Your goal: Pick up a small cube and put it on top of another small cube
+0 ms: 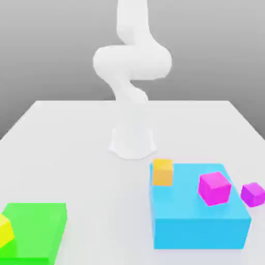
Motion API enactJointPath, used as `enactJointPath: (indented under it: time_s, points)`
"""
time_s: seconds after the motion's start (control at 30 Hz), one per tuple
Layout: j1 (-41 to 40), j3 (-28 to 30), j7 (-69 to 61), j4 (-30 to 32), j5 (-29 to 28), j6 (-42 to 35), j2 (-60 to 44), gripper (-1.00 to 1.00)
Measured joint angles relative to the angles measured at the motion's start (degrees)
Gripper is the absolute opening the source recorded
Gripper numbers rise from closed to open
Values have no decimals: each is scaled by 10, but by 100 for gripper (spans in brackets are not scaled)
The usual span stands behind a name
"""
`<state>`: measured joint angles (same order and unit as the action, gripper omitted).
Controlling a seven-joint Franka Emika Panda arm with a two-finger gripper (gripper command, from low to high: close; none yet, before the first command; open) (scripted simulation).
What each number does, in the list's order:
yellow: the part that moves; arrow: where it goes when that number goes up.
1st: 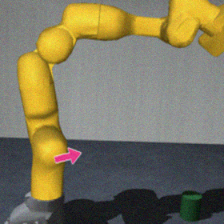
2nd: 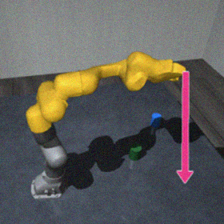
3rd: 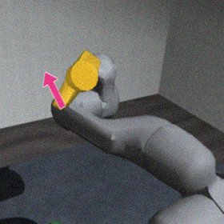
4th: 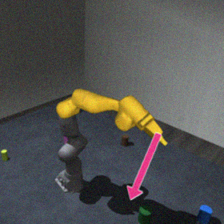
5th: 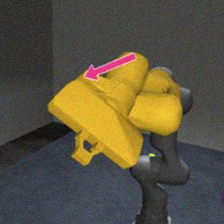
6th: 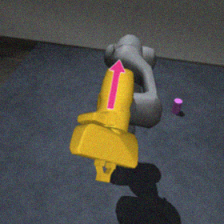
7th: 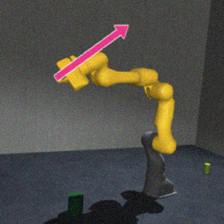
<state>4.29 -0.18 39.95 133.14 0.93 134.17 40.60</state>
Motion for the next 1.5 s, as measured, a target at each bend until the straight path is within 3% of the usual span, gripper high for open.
enactJointPath:
  time_s: [0.27, 0.53, 0.8, 0.97, 1.0, 1.23, 1.4, 1.5]
  points:
    - [133, -17, -188, 44, 26, 79, -170, 0]
    - [229, -73, -358, 88, 32, 156, -335, 0]
    - [327, -113, -461, 131, -56, 233, -504, 0]
    - [369, -76, -441, 118, -112, 306, -608, 0]
    - [379, -65, -438, 114, -116, 322, -628, -100]
    - [382, -62, -436, 113, -118, 326, -633, -100]
    - [358, -95, -467, 132, -78, 256, -545, -100]
    - [320, -83, -506, 131, -42, 214, -500, -100]
